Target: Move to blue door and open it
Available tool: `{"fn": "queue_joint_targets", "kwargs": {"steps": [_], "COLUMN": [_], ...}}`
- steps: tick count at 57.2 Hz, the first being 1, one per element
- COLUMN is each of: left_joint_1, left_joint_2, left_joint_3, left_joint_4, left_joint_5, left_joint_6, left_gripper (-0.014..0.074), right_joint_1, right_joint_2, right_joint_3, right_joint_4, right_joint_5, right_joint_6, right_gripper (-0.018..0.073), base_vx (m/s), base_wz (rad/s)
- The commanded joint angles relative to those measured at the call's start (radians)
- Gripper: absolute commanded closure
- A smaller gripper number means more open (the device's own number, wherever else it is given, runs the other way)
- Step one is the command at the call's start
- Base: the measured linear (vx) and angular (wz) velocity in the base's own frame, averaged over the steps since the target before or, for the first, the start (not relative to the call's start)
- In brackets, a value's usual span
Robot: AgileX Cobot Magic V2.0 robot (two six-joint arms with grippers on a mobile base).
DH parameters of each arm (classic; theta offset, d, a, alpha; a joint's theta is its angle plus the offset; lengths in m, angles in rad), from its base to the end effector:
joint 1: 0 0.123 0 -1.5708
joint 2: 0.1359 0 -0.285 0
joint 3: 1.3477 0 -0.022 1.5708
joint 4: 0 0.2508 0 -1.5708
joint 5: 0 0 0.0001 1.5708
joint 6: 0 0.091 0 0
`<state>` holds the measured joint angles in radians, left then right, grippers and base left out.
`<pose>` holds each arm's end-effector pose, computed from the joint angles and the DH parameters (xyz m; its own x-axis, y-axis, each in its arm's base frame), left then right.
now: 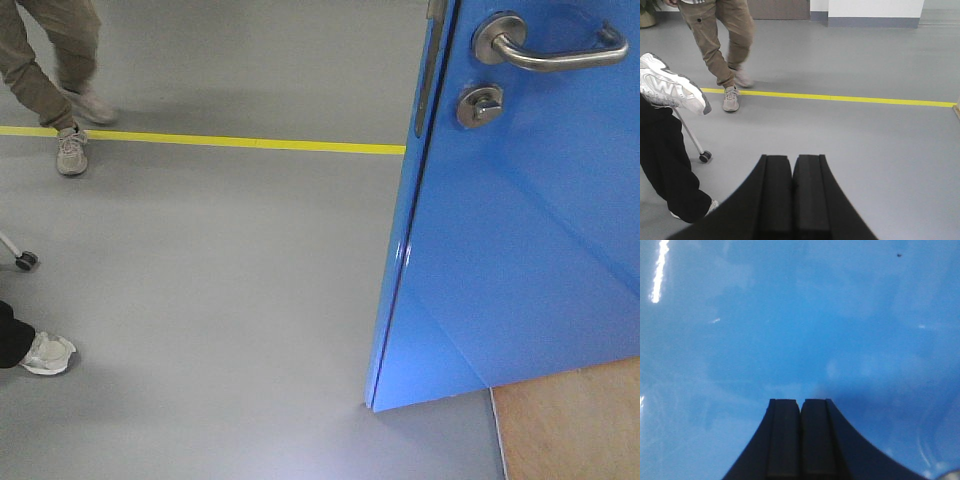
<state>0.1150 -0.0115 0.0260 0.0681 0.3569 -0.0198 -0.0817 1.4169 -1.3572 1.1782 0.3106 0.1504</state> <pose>0.0525 0.0082 0.1730 -0.2836 0.0115 -0.9589 -0.1250 0.9909 0.0489 0.3328 -0.0014 0.4285 -0.2193 0.9482 -0.2300 0.0392 0.2441 0.9690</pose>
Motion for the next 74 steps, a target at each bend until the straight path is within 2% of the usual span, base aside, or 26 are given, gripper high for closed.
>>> {"fn": "queue_joint_targets", "kwargs": {"steps": [1,74], "left_joint_1": [-0.006,-0.006], "left_joint_2": [-0.012,-0.012], "left_joint_3": [-0.027,-0.027], "left_joint_4": [-0.003,-0.003], "left_joint_5": [-0.08,-0.08], "left_joint_6": [-0.007,-0.007], "left_gripper": [0.0524,0.0524], "right_joint_1": [-0.001,-0.001], "right_joint_2": [-0.035,-0.035], "right_joint_3": [-0.035,-0.035], "right_joint_4": [0.021,0.022], "right_joint_5": [-0.034,-0.035], "right_joint_6": [-0.01,-0.01], "right_gripper": [0.0551,0.0551], "base_vx": [0.11,0.08], "base_wz": [0.0,0.02]}}
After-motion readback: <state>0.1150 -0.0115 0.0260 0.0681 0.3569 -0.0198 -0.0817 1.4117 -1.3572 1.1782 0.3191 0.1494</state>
